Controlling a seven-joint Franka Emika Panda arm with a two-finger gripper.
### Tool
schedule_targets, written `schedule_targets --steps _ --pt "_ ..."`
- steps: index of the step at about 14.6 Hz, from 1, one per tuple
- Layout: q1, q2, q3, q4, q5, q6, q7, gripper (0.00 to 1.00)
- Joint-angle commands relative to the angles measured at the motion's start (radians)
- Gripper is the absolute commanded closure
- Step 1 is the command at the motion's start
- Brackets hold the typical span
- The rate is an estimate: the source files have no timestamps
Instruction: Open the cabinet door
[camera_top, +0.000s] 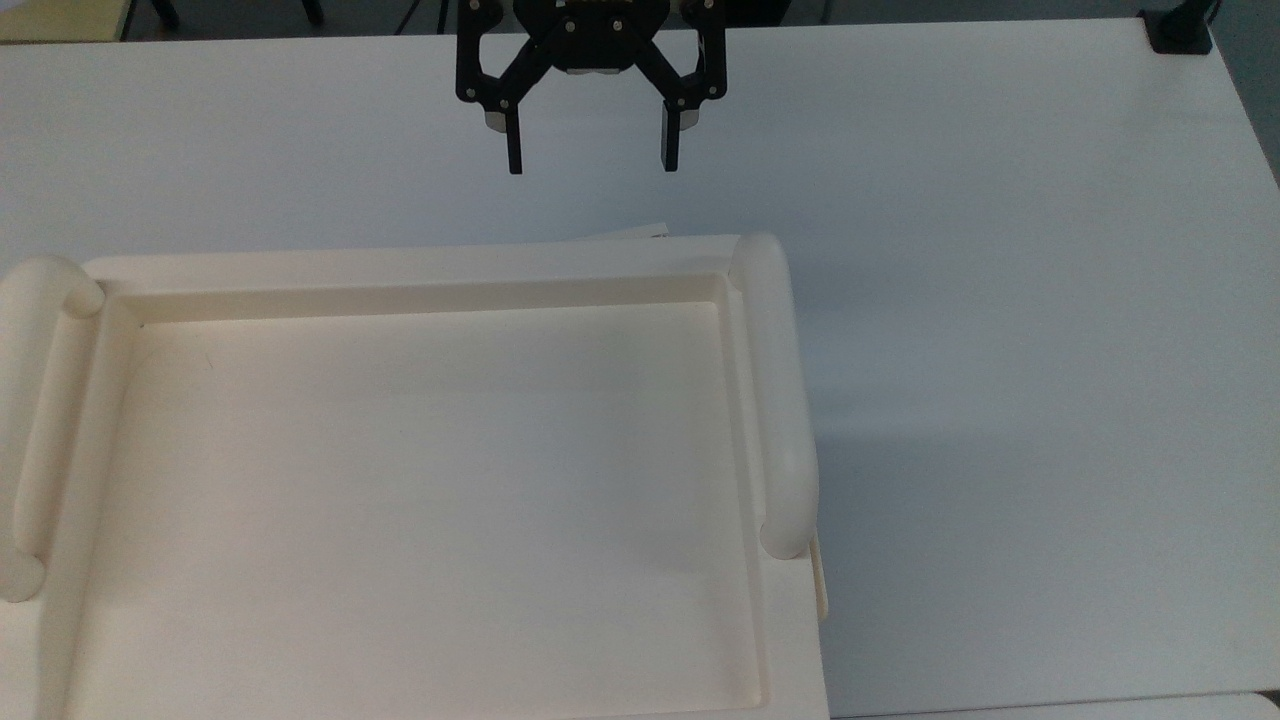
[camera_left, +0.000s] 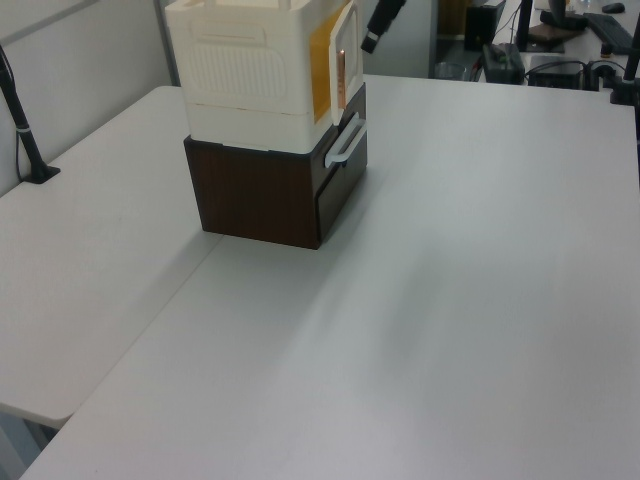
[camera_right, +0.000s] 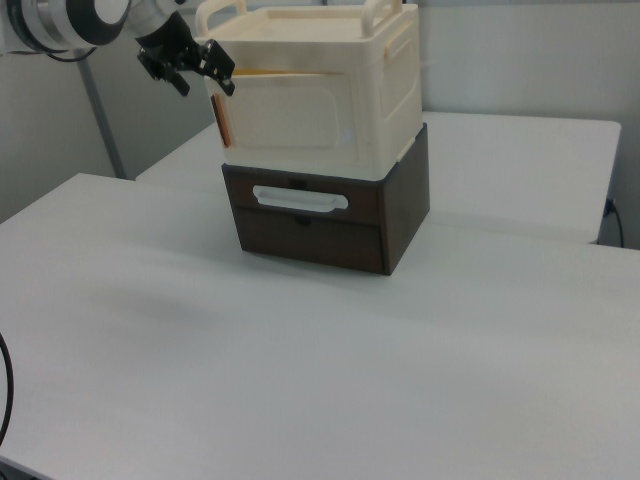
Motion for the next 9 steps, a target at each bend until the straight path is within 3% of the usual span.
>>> schedule_targets --steps 1,9 --pt "0.014 -0.006 0.002 -0.010 0.007 0.163 -0.011 0.00" --pt "0.047 0.074 0.003 -0.010 -0.002 0.356 -0.023 0.00"
